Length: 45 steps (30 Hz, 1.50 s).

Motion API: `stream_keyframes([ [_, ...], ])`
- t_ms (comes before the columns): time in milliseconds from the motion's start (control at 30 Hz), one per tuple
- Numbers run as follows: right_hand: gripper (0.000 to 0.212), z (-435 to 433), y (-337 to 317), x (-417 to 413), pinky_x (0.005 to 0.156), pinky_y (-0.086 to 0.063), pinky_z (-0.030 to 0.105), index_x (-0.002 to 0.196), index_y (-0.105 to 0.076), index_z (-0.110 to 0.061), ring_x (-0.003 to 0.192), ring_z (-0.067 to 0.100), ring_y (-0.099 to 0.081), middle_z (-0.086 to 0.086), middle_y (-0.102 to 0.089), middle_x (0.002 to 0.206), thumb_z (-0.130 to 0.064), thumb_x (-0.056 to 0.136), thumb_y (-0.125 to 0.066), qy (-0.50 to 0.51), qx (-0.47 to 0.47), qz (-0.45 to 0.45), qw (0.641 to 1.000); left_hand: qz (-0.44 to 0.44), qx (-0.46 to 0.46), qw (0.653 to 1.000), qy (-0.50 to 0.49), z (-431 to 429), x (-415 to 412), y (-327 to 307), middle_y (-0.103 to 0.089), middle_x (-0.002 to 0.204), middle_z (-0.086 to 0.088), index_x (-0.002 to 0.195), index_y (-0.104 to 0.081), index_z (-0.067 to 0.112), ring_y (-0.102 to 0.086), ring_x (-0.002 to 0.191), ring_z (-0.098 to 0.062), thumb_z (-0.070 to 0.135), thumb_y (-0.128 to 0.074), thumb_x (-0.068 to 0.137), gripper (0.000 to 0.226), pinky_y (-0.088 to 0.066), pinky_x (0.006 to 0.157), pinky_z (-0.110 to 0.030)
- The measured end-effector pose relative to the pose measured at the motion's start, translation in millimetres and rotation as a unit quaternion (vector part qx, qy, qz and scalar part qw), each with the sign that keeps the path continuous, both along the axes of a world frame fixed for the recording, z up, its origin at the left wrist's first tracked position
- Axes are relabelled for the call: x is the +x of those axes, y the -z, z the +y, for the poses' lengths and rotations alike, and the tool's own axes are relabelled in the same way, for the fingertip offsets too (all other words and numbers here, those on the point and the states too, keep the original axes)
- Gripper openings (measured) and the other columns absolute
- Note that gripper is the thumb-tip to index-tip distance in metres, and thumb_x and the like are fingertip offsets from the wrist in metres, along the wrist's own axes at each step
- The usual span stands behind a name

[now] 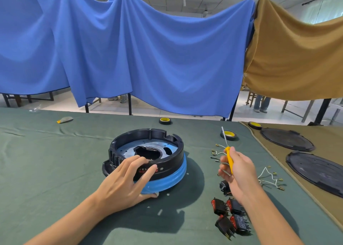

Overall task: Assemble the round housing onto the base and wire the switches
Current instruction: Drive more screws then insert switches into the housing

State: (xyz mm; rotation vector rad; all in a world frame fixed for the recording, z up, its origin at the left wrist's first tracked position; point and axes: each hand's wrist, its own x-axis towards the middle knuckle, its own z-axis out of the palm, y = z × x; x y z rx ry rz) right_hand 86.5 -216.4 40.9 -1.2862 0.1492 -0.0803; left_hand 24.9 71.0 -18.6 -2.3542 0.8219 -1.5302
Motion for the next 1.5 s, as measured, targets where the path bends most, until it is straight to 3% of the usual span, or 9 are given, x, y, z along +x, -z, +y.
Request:
stream_keyframes([
  [367, 0.024, 13.4, 2.1, -5.8, 0.054, -0.048, 0.029, 0.091, -0.062, -0.013, 0.055, 0.013, -0.049, 0.000, -0.058, 0.061, -0.030, 0.101, -0.048, 0.005, -0.012, 0.003, 1.000, 0.111, -0.053, 0.991, 0.058, 17.7, -7.2, -2.3, -0.043, 0.120, -0.013, 0.126, -0.045, 0.004, -0.052, 0.108, -0.028, 0.067, -0.060, 0.084, 0.077, -0.045, 0.098, -0.035],
  [633, 0.024, 15.1, 0.8, -7.1, 0.056, -0.047, 0.030, 0.093, -0.062, -0.011, 0.056, 0.013, -0.048, 0.002, -0.057, 0.065, -0.029, 0.101, -0.048, 0.006, -0.014, 0.001, 1.000, 0.088, -0.209, 0.973, 0.051, 21.1, -11.8, 2.6, -0.051, 0.115, -0.006, 0.115, -0.049, 0.008, -0.056, 0.102, -0.022, 0.041, -0.058, 0.093, 0.041, -0.048, 0.089, -0.034],
  [767, 0.023, 20.4, -0.6, -8.9, 0.057, -0.046, 0.030, 0.091, -0.061, -0.012, 0.057, 0.013, -0.047, 0.002, -0.056, 0.066, -0.027, 0.101, -0.048, 0.006, -0.009, 0.006, 1.000, 0.083, -0.182, 0.979, 0.039, 21.1, -11.9, 4.7, -0.064, 0.100, -0.009, 0.107, -0.057, 0.009, -0.058, 0.093, -0.023, 0.031, -0.059, 0.095, 0.026, -0.050, 0.083, -0.038],
  [900, 0.023, 23.0, -0.9, -7.6, 0.057, -0.046, 0.029, 0.098, -0.061, -0.009, 0.057, 0.013, -0.047, 0.002, -0.056, 0.065, -0.028, 0.101, -0.048, 0.003, -0.010, 0.005, 1.000, 0.066, -0.171, 0.983, 0.025, 20.5, -10.4, 4.2, -0.066, 0.094, -0.009, 0.094, -0.070, 0.002, -0.058, 0.087, -0.025, 0.025, -0.060, 0.095, 0.025, -0.051, 0.079, -0.038],
  [1067, 0.026, 24.1, 0.1, -4.6, 0.058, -0.047, 0.029, 0.106, -0.062, -0.008, 0.057, 0.013, -0.048, 0.002, -0.057, 0.065, -0.029, 0.101, -0.048, 0.003, -0.010, 0.010, 1.000, 0.067, -0.175, 0.981, 0.044, 19.4, -10.6, 4.8, -0.067, 0.094, -0.009, 0.103, -0.062, 0.007, -0.061, 0.088, -0.027, 0.025, -0.061, 0.094, 0.019, -0.051, 0.083, -0.039],
  [1200, 0.029, 25.9, 2.8, -2.7, 0.058, -0.047, 0.030, 0.110, -0.062, -0.005, 0.057, 0.013, -0.048, 0.002, -0.057, 0.067, -0.029, 0.101, -0.048, -0.004, -0.012, 0.010, 1.000, 0.060, -0.183, 0.981, 0.037, 19.0, -10.3, 5.1, -0.067, 0.092, -0.008, 0.094, -0.071, 0.001, -0.062, 0.084, -0.027, 0.023, -0.061, 0.096, 0.025, -0.052, 0.081, -0.039],
  [1500, 0.028, 27.0, 1.0, -2.1, 0.057, -0.049, 0.029, 0.108, -0.062, -0.008, 0.057, 0.012, -0.050, 0.001, -0.059, 0.066, -0.031, 0.101, -0.048, -0.013, -0.015, 0.007, 1.000, 0.015, -0.173, 0.984, 0.050, 17.4, -12.9, 5.5, -0.073, 0.092, -0.008, 0.089, -0.075, -0.002, -0.066, 0.088, -0.018, 0.017, -0.067, 0.091, 0.020, -0.053, 0.096, -0.034],
])
